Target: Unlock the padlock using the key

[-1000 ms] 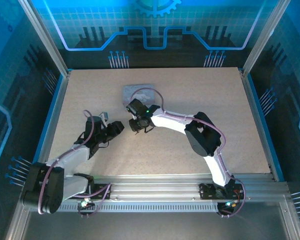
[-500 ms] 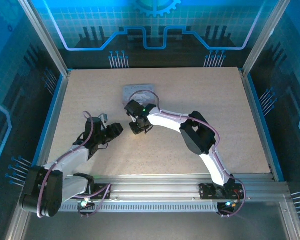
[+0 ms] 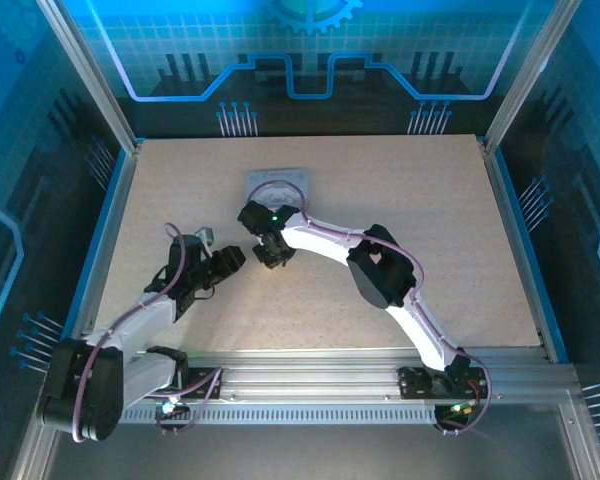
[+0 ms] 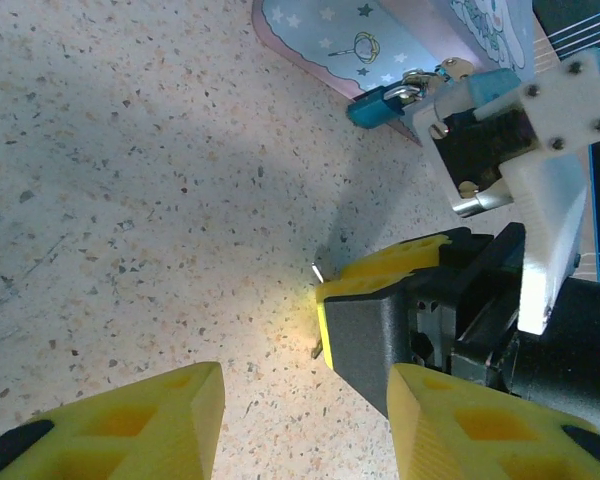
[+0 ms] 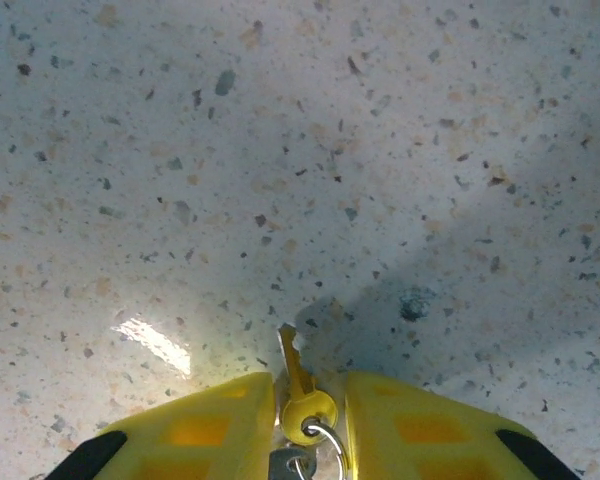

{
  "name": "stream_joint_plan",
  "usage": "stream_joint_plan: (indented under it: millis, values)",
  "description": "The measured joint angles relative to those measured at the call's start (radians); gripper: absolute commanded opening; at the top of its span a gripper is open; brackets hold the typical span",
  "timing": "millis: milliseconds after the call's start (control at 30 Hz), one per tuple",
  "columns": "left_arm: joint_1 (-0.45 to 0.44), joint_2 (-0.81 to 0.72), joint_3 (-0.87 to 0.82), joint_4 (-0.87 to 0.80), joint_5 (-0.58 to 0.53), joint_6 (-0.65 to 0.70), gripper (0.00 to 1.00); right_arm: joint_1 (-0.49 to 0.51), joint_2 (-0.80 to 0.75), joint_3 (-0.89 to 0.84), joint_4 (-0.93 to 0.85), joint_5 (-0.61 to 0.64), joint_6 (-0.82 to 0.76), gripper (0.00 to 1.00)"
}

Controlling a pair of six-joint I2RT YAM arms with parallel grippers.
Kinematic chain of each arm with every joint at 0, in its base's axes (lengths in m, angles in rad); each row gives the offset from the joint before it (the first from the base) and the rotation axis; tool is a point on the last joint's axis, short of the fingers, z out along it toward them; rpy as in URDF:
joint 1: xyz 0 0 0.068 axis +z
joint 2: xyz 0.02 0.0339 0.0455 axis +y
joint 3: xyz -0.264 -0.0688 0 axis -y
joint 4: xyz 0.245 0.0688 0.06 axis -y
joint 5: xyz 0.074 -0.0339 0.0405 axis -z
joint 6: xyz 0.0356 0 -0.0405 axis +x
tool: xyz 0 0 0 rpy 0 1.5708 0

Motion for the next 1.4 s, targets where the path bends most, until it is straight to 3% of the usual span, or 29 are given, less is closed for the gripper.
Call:
stream_joint_plan:
  millis: [467, 1067, 1400]
  values:
    - [0.0, -0.036, 0.0, -0.029, -0.016, 0.019, 0.5, 0.022, 0.006, 0.016, -0.022, 0.047, -0.008, 0.01]
    - [0.003, -0.069, 0.0, -0.054, -0.016, 0.026, 0.54, 0.016, -0.123, -0.198, 0.133, 0.002, -0.023, 0.0]
    - [0.055, -0.073, 0.0, -0.042, 0.02, 0.017, 0.55, 0.006, -0.203, -0.305, 0.243, -0.034, -0.023, 0.0]
